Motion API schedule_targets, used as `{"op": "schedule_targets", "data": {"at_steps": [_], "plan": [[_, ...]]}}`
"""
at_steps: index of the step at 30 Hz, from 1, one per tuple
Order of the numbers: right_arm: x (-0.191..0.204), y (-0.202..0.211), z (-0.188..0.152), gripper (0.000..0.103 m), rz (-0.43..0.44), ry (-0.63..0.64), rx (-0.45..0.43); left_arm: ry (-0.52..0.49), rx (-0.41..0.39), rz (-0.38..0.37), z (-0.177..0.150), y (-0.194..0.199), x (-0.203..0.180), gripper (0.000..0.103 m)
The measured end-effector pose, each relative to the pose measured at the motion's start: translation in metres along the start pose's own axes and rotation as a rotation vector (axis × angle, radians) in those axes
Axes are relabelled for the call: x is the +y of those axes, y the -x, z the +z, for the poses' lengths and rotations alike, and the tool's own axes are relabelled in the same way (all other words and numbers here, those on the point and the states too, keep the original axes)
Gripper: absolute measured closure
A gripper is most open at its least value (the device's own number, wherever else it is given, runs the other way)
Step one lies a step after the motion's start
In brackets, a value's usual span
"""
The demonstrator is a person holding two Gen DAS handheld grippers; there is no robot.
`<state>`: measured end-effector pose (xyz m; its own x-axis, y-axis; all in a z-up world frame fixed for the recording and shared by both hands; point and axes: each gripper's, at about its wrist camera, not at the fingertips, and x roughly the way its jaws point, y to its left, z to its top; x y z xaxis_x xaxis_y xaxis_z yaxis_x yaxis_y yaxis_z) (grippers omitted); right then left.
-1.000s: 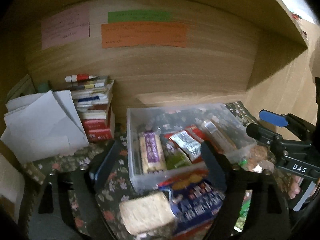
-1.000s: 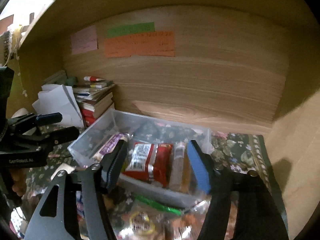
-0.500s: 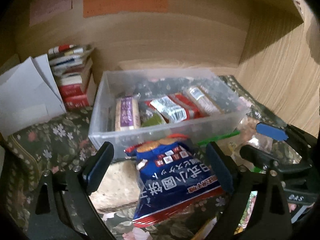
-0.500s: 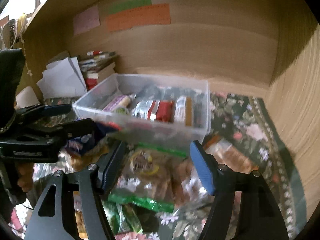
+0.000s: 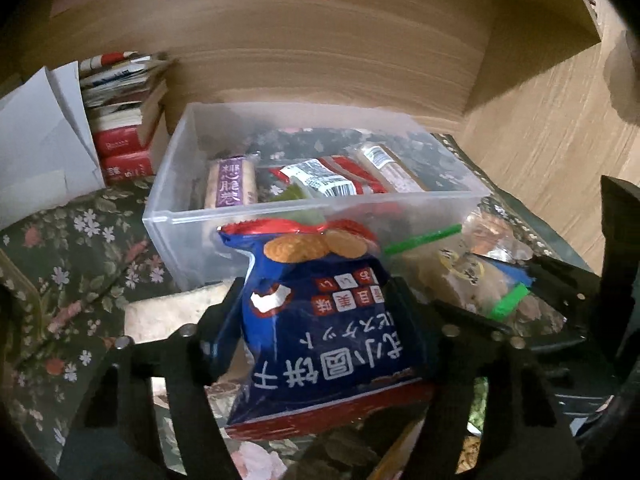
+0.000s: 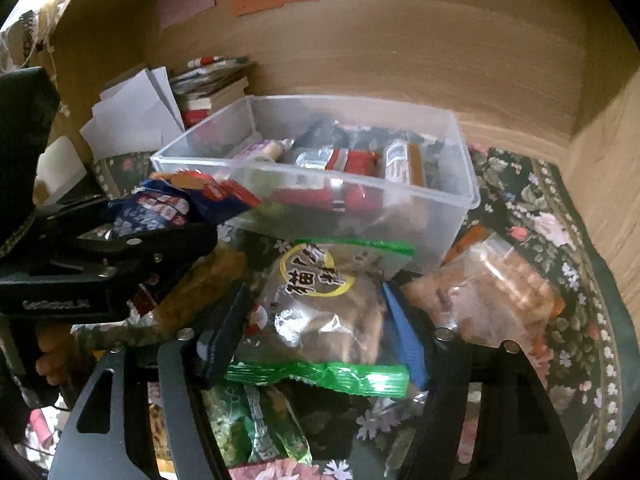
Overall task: Organize snacks
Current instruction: 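Grasp the blue biscuit bag with the left gripper while the right grasps the clear green-zip bag, then lower both bags into the clear plastic box and open both grippers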
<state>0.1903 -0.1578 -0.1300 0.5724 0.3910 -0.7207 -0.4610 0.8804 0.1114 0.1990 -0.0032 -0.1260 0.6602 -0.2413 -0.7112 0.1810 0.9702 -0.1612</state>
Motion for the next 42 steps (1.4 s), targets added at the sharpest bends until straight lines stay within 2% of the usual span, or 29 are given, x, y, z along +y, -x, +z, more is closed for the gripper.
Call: {"op": "schedule_targets", "data": {"at_steps": [6,11,25,34,42], "plan": [[-0.002,0.005,-0.002,0.051,-0.009,-0.017,-0.020,0.000,-0.022,-0.011,-0.005,0.008,0.000,0.045],[0.000,0.015,-0.003,0.053,-0.012,-0.018,-0.051,0.013,-0.037,-0.015,-0.002,0.018,0.004,0.047],[0.007,0.045,0.011,0.053,-0.024,0.023,-0.146,0.018,-0.162,0.012,0.022,0.064,0.013,0.048],[0.004,0.058,0.039,0.053,-0.052,0.032,-0.231,0.037,-0.208,0.042,0.052,0.067,0.025,0.048],[0.004,0.057,0.071,0.053,-0.066,0.046,-0.290,0.045,-0.218,0.071,0.077,0.058,0.033,0.048]]}}
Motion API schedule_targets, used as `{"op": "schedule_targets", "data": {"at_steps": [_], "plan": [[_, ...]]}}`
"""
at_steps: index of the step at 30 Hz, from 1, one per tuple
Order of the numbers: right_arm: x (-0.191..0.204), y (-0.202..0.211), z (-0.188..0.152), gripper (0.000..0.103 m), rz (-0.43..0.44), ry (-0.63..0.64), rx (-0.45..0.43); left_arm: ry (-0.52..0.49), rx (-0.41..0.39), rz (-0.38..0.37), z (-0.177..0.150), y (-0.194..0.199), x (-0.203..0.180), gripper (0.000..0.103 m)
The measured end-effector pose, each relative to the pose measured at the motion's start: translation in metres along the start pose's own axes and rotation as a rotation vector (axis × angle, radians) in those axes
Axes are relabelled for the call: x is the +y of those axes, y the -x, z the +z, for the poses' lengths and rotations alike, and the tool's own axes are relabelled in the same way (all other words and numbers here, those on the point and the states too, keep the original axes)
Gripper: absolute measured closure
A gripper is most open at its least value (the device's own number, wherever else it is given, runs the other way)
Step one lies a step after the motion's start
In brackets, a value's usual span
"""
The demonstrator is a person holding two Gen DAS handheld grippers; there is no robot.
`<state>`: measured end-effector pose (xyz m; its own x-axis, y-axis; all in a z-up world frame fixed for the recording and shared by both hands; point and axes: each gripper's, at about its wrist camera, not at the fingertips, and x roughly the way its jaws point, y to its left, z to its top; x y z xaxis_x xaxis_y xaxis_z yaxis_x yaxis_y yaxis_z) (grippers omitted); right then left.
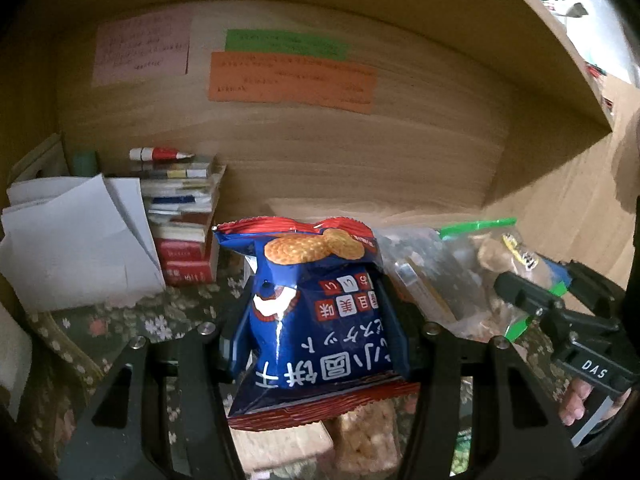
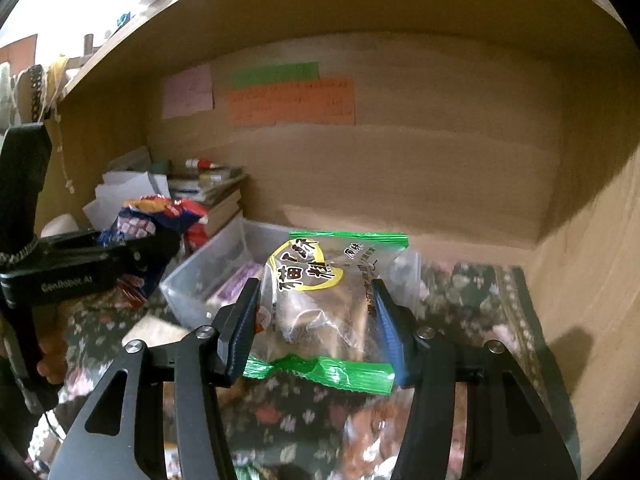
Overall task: Organize snacks
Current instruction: 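Lower both bags into the clear plastic box and open both grippers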
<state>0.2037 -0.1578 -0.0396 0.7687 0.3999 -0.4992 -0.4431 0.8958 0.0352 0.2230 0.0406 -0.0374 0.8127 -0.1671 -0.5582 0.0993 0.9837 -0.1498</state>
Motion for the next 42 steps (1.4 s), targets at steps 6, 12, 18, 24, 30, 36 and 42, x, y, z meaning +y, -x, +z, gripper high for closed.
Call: {"op": "schedule_targets", "data": {"at_steps": [6,12,18,24,30,36,42], "plan": [[0.000,-0.021,0.015,0.053,-0.004,0.004,-0.002,-0.001,0.007,0.008,0.012,-0.018,0.004,0.048],[-0.002,-0.054,0.016,0.053,-0.008,0.005,0.062,-0.003,0.033,0.021,0.017,-0.041,0.007,0.048],[-0.006,-0.075,0.013,0.052,-0.005,-0.003,0.108,-0.029,0.095,0.030,0.012,-0.070,0.003,0.048],[-0.002,-0.087,0.008,0.052,-0.014,0.009,0.142,-0.037,0.133,0.027,0.007,-0.087,-0.001,0.047],[-0.003,-0.092,0.005,0.049,-0.006,0.004,0.171,-0.027,0.136,0.024,0.009,-0.086,0.005,0.044],[-0.001,-0.082,0.009,0.036,-0.014,0.015,0.141,-0.027,0.101,0.019,0.012,-0.070,0.004,0.040],[0.000,-0.061,0.015,0.035,-0.011,0.015,0.096,-0.043,0.044,0.038,0.014,-0.040,0.004,0.031]]}}
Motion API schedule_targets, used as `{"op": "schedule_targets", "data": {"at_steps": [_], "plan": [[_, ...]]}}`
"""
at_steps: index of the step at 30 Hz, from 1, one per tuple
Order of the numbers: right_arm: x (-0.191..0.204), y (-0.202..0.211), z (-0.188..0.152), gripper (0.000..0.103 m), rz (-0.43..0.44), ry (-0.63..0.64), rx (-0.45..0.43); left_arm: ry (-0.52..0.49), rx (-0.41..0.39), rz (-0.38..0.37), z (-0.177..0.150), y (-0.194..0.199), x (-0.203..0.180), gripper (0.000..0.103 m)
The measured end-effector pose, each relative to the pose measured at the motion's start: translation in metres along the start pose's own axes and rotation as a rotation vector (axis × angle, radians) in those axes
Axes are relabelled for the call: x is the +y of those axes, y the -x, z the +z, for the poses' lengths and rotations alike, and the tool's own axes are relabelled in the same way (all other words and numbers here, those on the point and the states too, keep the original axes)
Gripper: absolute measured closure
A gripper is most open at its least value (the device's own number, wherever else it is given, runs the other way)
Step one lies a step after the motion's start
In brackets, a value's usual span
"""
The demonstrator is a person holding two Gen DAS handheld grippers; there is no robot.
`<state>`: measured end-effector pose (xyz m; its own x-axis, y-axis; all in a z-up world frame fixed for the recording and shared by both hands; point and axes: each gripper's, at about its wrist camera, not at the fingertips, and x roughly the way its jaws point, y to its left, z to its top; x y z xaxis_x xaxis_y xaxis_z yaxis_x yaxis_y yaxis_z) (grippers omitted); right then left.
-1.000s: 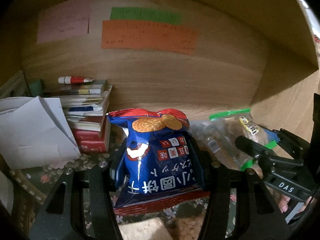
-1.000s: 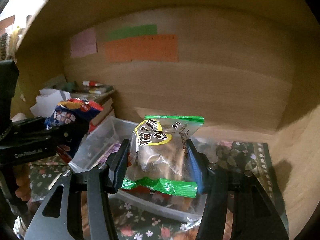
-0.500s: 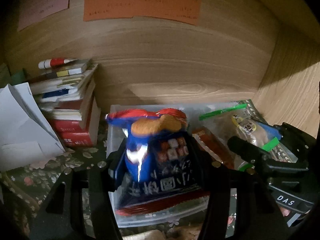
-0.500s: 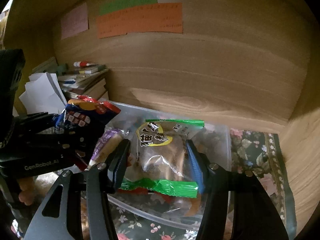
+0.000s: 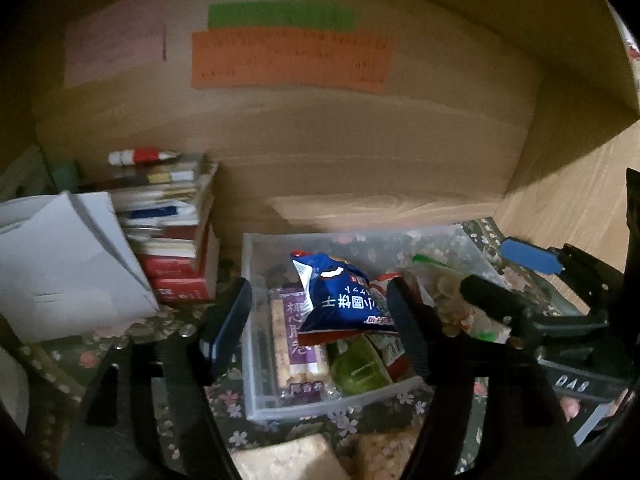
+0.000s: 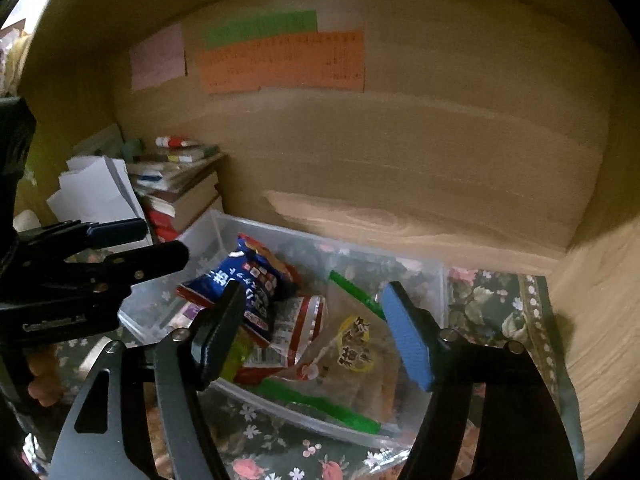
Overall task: Organize snacks
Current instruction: 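Lower both bags into the clear plastic box and open both grippers, then grasp the beige bread block with the left gripper while the right grasps the clear-wrapped pastry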
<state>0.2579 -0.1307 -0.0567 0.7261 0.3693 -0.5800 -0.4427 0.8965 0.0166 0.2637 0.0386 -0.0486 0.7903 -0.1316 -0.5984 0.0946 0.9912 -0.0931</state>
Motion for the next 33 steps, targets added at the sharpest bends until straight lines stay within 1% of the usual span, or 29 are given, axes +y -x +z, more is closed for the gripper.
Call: {"op": "schedule_targets", "data": {"at_steps": [1,3,5,10,15,21,27,30,32,33], "plan": [[0.000,0.003,0.000,0.035,-0.001,0.000,-0.006,-0.001,-0.007,0.005,-0.001,0.006,0.001,0.030],[-0.001,0.013,0.000,0.034,-0.004,0.003,-0.024,-0.002,-0.014,0.014,-0.003,0.014,0.002,0.020],[-0.004,0.024,-0.001,0.034,-0.009,0.001,-0.040,-0.001,-0.023,0.026,-0.007,0.023,0.005,0.014],[-0.012,0.047,-0.011,0.030,-0.034,-0.010,-0.060,0.012,-0.006,0.053,-0.021,0.034,0.014,0.006],[-0.022,0.061,-0.028,0.028,-0.069,-0.026,-0.049,0.034,0.059,0.067,-0.044,0.028,0.025,0.005],[-0.034,0.068,-0.054,0.027,-0.112,-0.059,0.000,0.038,0.133,0.064,-0.074,0.019,0.027,0.005],[-0.041,0.057,-0.080,0.027,-0.105,-0.104,0.082,0.037,0.191,0.052,-0.096,0.008,0.022,0.005],[-0.044,0.051,-0.092,0.027,-0.083,-0.132,0.119,0.024,0.213,0.059,-0.105,0.000,0.019,0.005],[-0.043,0.044,-0.097,0.028,-0.043,-0.133,0.155,0.024,0.227,0.062,-0.108,-0.005,0.018,0.005],[-0.043,0.043,-0.100,0.030,-0.033,-0.138,0.163,0.026,0.233,0.063,-0.110,-0.007,0.018,0.005]]}}
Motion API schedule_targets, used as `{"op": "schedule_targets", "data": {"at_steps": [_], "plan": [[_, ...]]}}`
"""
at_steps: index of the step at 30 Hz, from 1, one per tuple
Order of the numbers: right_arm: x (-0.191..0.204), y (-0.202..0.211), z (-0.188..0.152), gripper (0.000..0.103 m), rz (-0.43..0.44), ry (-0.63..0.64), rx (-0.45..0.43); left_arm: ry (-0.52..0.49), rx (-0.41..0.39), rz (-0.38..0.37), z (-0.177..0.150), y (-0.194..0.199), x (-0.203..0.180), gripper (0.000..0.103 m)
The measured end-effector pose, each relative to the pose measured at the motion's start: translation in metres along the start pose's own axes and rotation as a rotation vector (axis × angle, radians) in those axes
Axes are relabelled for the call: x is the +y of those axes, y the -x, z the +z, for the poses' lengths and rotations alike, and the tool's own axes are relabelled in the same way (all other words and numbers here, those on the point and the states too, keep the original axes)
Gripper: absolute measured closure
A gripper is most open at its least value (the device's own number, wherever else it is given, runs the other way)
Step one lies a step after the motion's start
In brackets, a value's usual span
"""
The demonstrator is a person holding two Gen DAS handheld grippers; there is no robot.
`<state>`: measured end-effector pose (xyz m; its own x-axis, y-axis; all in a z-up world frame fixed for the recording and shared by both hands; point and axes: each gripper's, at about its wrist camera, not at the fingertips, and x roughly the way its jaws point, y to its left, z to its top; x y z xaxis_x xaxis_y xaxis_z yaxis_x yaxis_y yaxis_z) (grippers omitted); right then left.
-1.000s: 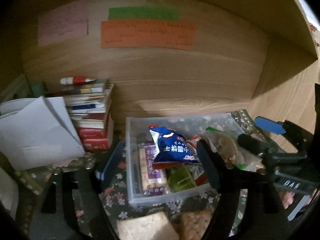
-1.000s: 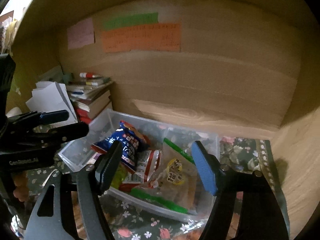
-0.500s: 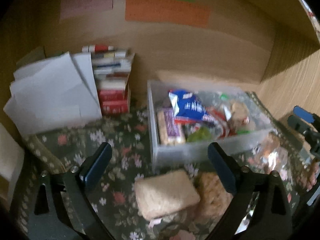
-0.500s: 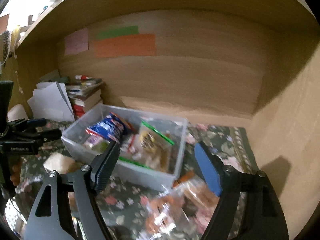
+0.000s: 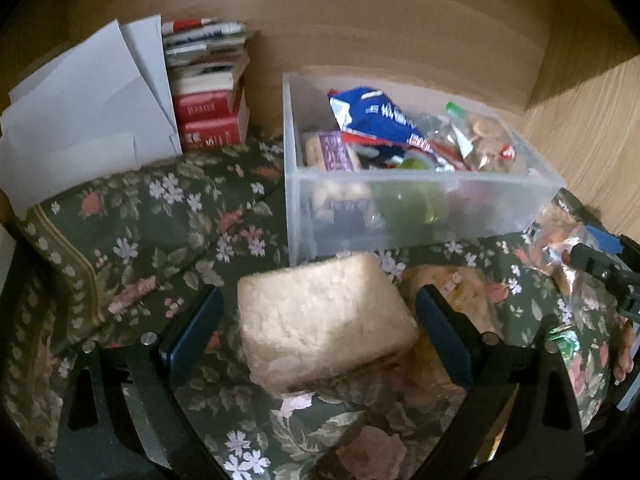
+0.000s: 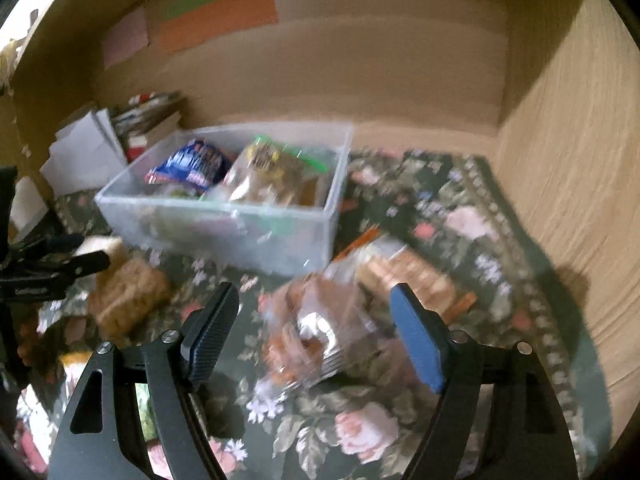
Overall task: Organize snacks
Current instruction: 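Grasp the beige bread block with the left gripper while the right grasps the clear-wrapped pastry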
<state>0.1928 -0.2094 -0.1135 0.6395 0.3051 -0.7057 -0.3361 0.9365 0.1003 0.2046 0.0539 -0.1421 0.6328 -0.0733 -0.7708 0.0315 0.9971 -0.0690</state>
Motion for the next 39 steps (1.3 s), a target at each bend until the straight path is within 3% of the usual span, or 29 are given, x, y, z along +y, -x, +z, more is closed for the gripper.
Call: {"op": "schedule_targets", "data": {"at_steps": [4,7,17,28,39], "plan": [[0.000,-0.010,-0.002,0.041,0.015,0.001,0.029,0.012,0.020,-0.005,-0.002,-0.009,0.001,0.006],[0.000,-0.018,-0.002,0.050,0.018,-0.004,0.051,0.017,0.022,-0.020,-0.003,-0.013,0.001,0.012],[0.000,-0.010,-0.007,0.063,0.009,-0.021,0.017,0.031,-0.024,-0.011,-0.008,0.003,0.005,0.017],[-0.004,0.021,-0.004,0.064,-0.012,-0.024,-0.068,0.026,-0.142,-0.021,0.005,0.055,0.010,0.018],[0.000,0.047,0.027,0.064,-0.024,0.020,-0.192,0.005,-0.207,-0.057,0.045,0.068,-0.004,0.018]]}}
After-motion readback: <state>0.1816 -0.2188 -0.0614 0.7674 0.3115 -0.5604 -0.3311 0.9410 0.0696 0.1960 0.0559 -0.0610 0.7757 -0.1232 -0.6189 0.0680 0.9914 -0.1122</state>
